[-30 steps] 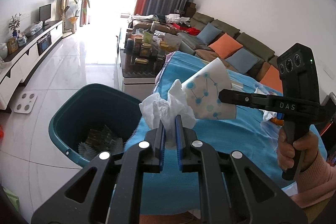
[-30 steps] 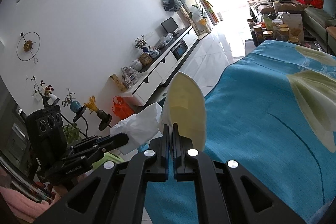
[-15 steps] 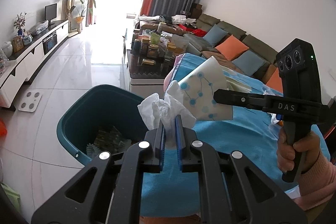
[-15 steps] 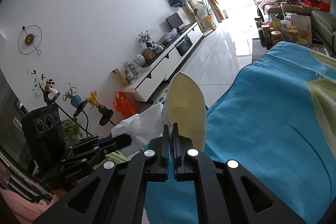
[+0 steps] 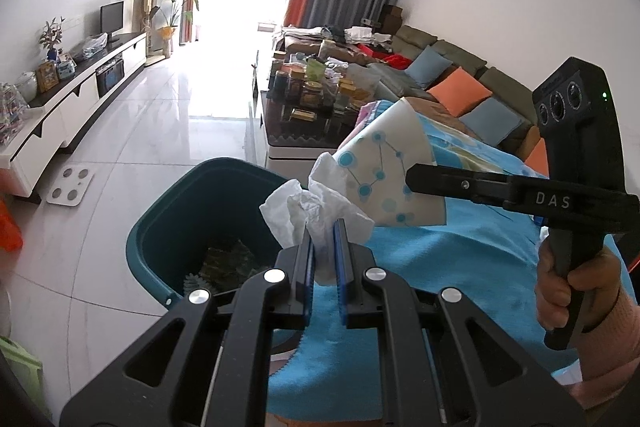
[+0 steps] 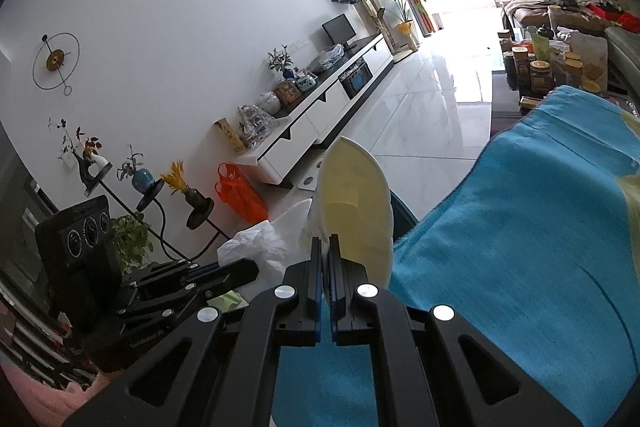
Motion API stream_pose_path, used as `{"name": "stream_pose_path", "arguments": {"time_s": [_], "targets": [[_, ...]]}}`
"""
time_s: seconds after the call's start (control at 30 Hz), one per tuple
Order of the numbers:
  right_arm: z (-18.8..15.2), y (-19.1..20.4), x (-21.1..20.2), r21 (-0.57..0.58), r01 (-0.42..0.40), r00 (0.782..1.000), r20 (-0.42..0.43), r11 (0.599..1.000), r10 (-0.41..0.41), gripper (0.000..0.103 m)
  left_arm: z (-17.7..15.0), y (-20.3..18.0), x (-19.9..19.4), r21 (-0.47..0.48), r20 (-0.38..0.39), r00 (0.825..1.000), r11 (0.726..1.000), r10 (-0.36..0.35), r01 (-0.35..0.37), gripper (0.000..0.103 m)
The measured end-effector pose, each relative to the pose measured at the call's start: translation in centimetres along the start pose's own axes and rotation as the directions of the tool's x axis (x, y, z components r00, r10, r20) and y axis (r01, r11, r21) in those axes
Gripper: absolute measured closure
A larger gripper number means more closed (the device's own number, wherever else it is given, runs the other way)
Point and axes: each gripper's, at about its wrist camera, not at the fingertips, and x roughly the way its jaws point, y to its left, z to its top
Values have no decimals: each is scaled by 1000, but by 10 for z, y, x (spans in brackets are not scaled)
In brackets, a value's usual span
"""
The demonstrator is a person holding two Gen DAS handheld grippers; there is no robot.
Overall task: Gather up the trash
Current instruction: 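Carry the tissue and the paper cup over the teal bin, then open both tools to drop the tissue and cup into the bin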
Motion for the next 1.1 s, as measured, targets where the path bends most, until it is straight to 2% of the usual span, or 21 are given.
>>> {"name": "stream_pose_path", "arguments": {"time_s": [0.47, 0.8, 0.97, 1.1], "targets": [[12, 13, 51, -37, 17, 996, -82, 999, -20, 101, -1, 22, 19, -39, -30, 997, 997, 70, -71, 94], [12, 15, 89, -39, 41, 986, -161, 998, -47, 101, -6, 48, 51, -83, -82, 992, 992, 92, -99, 94], [12, 14, 102, -33, 50, 978, -200, 998, -56, 101, -3, 45, 64, -87, -102, 989, 989, 106, -115, 94], [16, 14, 114, -35, 72, 970, -231, 997, -78, 95, -5, 50, 78, -100, -118, 986, 987, 117, -129, 93]]}}
